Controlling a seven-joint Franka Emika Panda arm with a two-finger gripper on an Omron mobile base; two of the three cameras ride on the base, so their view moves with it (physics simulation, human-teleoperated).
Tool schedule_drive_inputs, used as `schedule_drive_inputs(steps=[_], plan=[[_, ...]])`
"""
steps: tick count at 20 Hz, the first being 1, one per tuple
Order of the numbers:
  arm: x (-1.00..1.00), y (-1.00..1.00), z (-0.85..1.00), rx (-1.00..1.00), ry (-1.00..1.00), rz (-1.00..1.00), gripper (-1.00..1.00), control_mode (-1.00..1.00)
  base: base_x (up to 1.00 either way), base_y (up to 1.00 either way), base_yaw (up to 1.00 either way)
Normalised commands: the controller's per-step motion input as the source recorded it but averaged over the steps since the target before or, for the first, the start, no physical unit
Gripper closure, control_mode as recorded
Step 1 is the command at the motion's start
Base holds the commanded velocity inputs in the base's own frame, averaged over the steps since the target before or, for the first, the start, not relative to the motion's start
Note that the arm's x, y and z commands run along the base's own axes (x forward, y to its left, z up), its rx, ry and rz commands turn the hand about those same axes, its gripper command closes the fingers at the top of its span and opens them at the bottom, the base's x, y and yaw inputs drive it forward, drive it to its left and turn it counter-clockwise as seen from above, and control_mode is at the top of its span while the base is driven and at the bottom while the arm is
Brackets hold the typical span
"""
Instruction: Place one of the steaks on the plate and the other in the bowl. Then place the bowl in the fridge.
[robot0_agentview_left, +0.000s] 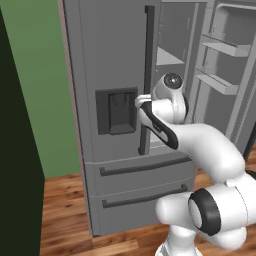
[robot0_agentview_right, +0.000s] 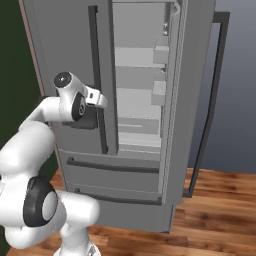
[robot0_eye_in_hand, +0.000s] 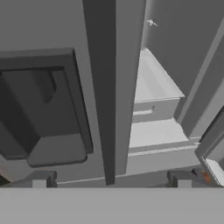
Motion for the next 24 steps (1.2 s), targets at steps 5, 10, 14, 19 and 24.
schedule_drive_inputs(steps=[5, 10, 14, 19, 24], plan=[[0.53, 0.0, -0.02, 0.0, -0.04, 0.05, -1.0, -1.0, 0.0, 0.0, 0.0], [0.56, 0.0, -0.02, 0.0, 0.0, 0.0, -1.0, -1.0, 0.0, 0.0, 0.0], [0.52, 0.0, 0.0, 0.0, 0.0, 0.0, -1.0, -1.0, 0.0, 0.0, 0.0], [0.37, 0.02, -0.01, -0.01, -0.07, 0.0, -1.0, -1.0, 0.0, 0.0, 0.0], [0.22, 0.0, -0.07, 0.0, -0.18, 0.0, -1.0, -1.0, 0.0, 0.0, 0.0]])
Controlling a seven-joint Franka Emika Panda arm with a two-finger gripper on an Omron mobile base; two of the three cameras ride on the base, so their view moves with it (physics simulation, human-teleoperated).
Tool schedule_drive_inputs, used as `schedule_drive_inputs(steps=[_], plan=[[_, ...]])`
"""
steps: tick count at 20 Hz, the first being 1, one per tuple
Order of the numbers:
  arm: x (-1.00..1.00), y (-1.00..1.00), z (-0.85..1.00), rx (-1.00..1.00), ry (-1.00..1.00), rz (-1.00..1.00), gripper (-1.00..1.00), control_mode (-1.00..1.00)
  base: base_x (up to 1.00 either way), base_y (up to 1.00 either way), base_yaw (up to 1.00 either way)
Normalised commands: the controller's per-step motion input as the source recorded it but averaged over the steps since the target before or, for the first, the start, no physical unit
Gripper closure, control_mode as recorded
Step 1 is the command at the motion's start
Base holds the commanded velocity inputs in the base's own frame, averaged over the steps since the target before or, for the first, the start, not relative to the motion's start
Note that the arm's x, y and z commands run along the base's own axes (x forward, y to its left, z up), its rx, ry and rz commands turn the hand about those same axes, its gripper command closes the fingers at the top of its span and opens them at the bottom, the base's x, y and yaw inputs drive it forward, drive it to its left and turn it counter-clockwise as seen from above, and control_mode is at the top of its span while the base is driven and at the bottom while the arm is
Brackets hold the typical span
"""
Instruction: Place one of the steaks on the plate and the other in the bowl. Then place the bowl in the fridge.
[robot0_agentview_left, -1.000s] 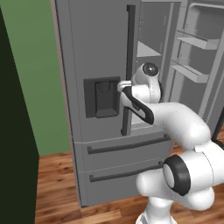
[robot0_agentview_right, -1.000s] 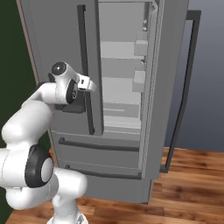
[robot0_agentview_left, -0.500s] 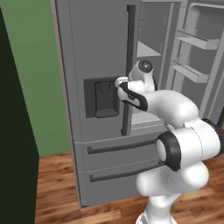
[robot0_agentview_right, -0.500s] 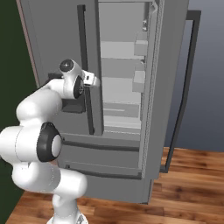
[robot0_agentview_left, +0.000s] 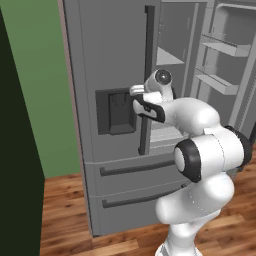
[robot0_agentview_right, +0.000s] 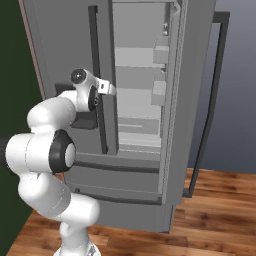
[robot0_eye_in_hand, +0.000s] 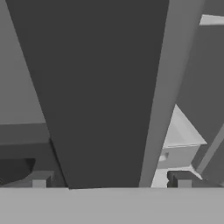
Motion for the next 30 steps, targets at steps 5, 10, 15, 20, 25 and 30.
schedule_drive_inputs(steps=[5, 10, 15, 20, 25, 30], plan=[[0.12, 0.0, 0.0, 0.0, -0.11, 0.0, 1.0, -1.0, 0.0, 0.0, 0.0], [0.22, 0.02, 0.0, 0.0, 0.0, 0.0, 1.0, -1.0, 0.0, 0.0, 0.0], [0.0, 0.0, 0.0, 0.0, 0.0, 0.0, 1.0, -1.0, 0.0, 0.0, 0.0], [-0.49, 0.02, 0.13, -0.04, -0.02, -0.14, 1.0, -1.0, 0.0, 0.0, 0.0], [-0.73, 0.16, 0.16, -0.02, -0.01, -0.17, 1.0, -1.0, 0.0, 0.0, 0.0], [-0.8, 0.39, 0.24, -0.07, 0.0, -0.26, 1.0, -1.0, 0.0, 0.0, 0.0]])
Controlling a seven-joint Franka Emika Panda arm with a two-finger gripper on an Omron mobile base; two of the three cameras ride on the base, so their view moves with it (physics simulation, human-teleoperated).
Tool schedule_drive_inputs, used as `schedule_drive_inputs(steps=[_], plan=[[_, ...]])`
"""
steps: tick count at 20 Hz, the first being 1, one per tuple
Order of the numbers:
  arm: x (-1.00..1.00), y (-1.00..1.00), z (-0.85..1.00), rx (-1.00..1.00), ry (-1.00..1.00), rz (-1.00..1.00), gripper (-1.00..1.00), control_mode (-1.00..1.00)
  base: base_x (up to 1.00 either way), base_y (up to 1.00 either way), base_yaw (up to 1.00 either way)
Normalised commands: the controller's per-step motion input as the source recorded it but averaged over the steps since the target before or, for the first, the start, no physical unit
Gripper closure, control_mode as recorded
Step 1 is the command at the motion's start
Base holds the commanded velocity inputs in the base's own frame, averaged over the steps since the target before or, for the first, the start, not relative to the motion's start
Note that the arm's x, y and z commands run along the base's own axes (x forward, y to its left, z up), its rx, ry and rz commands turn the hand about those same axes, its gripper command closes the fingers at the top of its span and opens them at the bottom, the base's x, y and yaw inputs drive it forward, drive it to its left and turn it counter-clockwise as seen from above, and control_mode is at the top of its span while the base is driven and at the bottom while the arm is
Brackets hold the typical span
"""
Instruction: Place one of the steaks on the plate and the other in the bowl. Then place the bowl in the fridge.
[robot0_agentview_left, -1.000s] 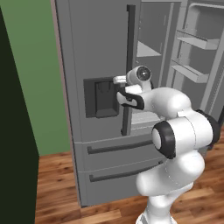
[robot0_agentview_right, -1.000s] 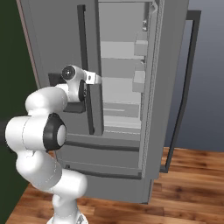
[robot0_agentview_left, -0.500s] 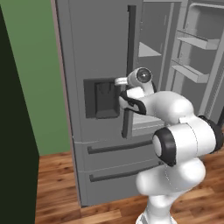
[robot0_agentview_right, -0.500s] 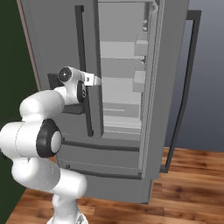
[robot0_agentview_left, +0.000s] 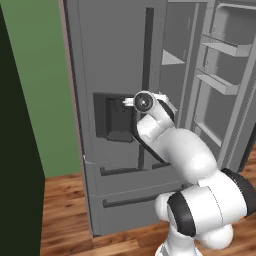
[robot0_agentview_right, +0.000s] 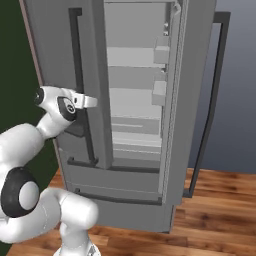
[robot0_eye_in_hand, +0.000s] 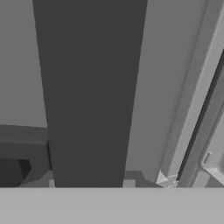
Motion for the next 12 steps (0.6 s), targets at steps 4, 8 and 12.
schedule_drive_inputs(steps=[4, 8, 12], plan=[[-0.88, 0.36, 0.06, -0.03, 0.0, -0.32, 1.0, -1.0, 0.0, 0.0, 0.0], [-0.86, 0.27, 0.01, 0.0, 0.01, -0.29, 1.0, -1.0, 0.0, 0.0, 0.0], [-0.67, 0.32, 0.0, 0.0, 0.08, -0.29, 1.0, -1.0, 0.0, 0.0, 0.0]])
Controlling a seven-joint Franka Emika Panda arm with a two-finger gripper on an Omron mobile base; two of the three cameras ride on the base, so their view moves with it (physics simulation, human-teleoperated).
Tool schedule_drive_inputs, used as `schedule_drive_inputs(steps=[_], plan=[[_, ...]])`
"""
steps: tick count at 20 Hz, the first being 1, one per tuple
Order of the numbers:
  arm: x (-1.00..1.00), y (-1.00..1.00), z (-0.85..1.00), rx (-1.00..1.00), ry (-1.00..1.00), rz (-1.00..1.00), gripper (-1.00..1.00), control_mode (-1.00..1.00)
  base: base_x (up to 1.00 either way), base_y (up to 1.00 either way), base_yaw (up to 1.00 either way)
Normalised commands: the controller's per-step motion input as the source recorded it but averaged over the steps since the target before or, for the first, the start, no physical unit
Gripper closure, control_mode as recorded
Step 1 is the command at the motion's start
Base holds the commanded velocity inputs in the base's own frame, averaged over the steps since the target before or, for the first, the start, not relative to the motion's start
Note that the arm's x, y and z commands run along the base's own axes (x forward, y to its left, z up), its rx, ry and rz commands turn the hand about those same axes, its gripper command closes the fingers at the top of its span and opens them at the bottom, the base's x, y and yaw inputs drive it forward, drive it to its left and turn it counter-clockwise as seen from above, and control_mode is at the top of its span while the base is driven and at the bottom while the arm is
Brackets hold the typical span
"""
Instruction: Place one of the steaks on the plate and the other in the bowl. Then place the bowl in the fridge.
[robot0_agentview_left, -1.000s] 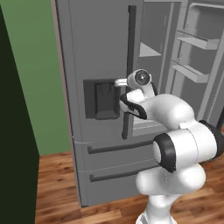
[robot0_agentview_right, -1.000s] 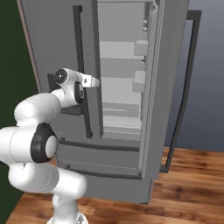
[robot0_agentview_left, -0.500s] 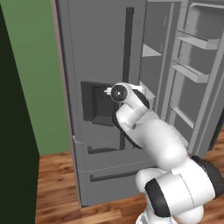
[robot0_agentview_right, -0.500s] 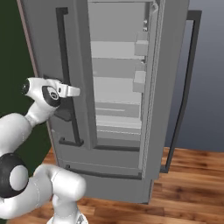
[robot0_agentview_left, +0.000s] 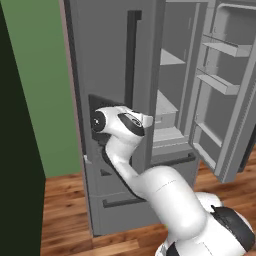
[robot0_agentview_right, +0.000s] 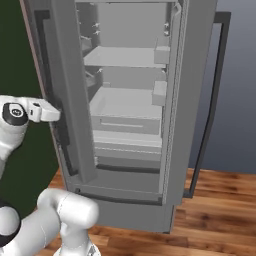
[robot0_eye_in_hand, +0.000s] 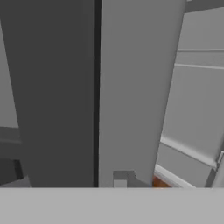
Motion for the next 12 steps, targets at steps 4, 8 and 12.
schedule_drive_inputs(steps=[4, 8, 12], plan=[[-0.67, 0.38, 0.0, 0.0, 0.08, -0.22, 1.0, -1.0, 0.0, 0.0, 0.0], [-0.27, 0.44, -0.04, 0.0, 0.02, -0.14, 1.0, -1.0, 0.0, 0.0, 0.0], [-0.09, 0.36, 0.0, 0.0, 0.0, -0.12, 1.0, -1.0, 0.0, 0.0, 0.0]])
